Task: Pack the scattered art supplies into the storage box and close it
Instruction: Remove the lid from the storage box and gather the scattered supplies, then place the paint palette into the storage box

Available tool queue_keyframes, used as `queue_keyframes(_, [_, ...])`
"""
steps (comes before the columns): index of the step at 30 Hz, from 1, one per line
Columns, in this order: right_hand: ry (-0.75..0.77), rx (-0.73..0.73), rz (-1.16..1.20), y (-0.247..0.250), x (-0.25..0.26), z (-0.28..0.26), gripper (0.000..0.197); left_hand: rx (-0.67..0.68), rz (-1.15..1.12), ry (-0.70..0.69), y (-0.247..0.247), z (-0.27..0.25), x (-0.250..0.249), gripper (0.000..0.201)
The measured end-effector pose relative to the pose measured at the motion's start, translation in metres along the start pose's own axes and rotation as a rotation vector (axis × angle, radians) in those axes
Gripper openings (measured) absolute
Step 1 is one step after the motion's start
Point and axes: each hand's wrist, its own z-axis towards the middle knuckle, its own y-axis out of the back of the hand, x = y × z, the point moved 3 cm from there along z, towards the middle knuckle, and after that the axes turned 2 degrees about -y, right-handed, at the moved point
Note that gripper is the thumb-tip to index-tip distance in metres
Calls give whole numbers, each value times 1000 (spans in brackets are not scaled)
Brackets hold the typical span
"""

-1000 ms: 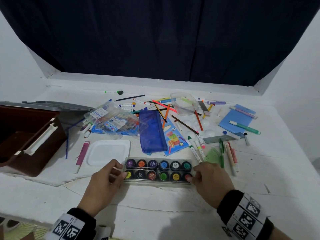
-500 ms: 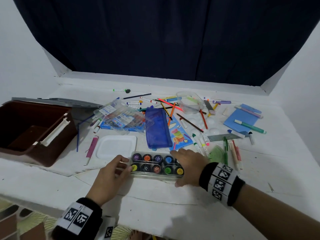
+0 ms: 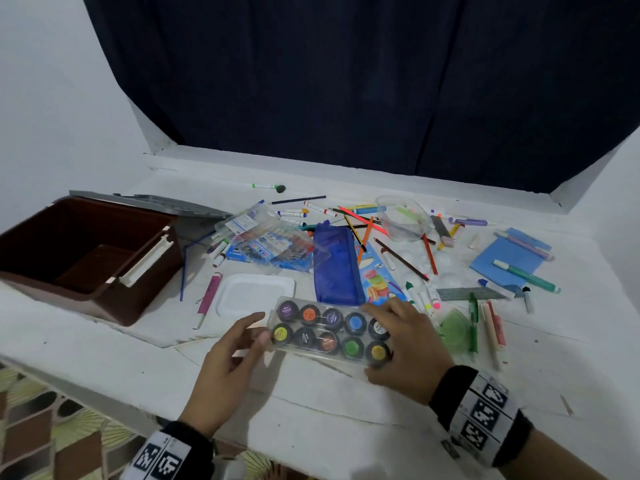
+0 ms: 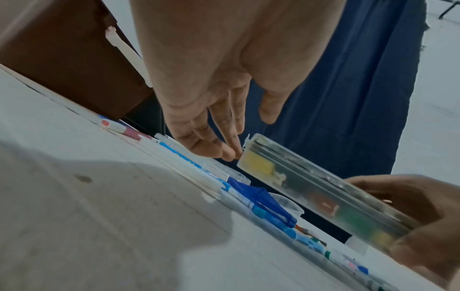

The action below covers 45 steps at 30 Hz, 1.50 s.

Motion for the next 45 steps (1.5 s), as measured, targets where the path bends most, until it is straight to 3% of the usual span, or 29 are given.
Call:
queue_keyframes(6, [27, -112, 134, -2, 21, 6, 83, -110, -102, -66, 35, 9, -16, 30])
queue_keyframes(15, [150, -301, 252, -1, 111, 59, 87, -295, -220, -263, 154, 51, -33, 16])
queue_keyframes(25, [187, -407, 240, -60, 255, 144, 81, -257, -124, -356, 310, 102, 11, 18])
queue_keyframes(29, [184, -379, 178, -76, 298, 176, 81, -175, -13, -335, 365, 126, 30, 16])
queue_keyframes(32, [192, -330, 106, -83, 324, 200, 83, -94, 125, -325, 396, 148, 42, 29])
queue_keyframes(34, [184, -290, 63, -87, 336, 216, 85, -71, 254, -338, 410, 163, 50, 23])
queue_keyframes(37, [135, -184, 13, -96, 349, 238, 88, -24, 419, -385, 422, 181, 64, 22])
queue_keyframes(40, [110, -111, -62, -107, 356, 258, 91, 55, 532, -393, 427, 196, 80, 38])
queue_keyframes(45, [93, 25, -235, -123, 367, 282, 88, 100, 568, -386, 426, 202, 94, 43])
